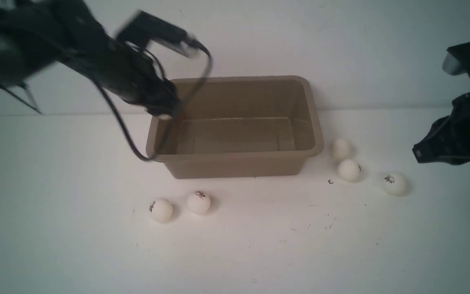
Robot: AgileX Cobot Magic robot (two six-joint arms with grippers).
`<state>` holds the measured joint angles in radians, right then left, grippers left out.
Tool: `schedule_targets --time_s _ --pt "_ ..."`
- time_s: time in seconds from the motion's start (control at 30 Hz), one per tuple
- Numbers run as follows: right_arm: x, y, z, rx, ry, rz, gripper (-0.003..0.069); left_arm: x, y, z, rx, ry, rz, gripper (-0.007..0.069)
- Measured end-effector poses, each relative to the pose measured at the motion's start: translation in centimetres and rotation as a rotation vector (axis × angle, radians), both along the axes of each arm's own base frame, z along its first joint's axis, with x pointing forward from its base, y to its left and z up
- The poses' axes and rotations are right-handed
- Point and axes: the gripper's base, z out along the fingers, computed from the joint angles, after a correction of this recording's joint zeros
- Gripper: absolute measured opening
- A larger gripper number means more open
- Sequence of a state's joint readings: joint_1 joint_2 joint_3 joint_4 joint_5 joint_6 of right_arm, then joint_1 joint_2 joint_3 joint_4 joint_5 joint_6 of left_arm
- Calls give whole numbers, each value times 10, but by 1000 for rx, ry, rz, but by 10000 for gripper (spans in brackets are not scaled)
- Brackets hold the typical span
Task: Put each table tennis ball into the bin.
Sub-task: Use the left arm to put the table tennis ball into the box
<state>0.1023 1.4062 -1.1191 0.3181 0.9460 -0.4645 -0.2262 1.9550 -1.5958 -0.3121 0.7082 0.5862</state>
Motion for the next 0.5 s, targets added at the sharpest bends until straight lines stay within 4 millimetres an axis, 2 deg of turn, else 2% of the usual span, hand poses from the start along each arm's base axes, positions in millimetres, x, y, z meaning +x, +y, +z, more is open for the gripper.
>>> schedule_targets --time_s 0.03,0.13,0.33,0.5 --pt "0 0 0 3 0 -1 -10 2 -10 -16 27 17 -32 353" --pt "-1 0 0 4 11 2 -10 3 -25 -38 69 40 -96 353" --pt "-2 1 -1 3 30 8 -10 0 -37 -42 90 26 -156 353" --pt "-4 1 -2 3 44 12 -10 2 -37 -41 91 -1 -155 435"
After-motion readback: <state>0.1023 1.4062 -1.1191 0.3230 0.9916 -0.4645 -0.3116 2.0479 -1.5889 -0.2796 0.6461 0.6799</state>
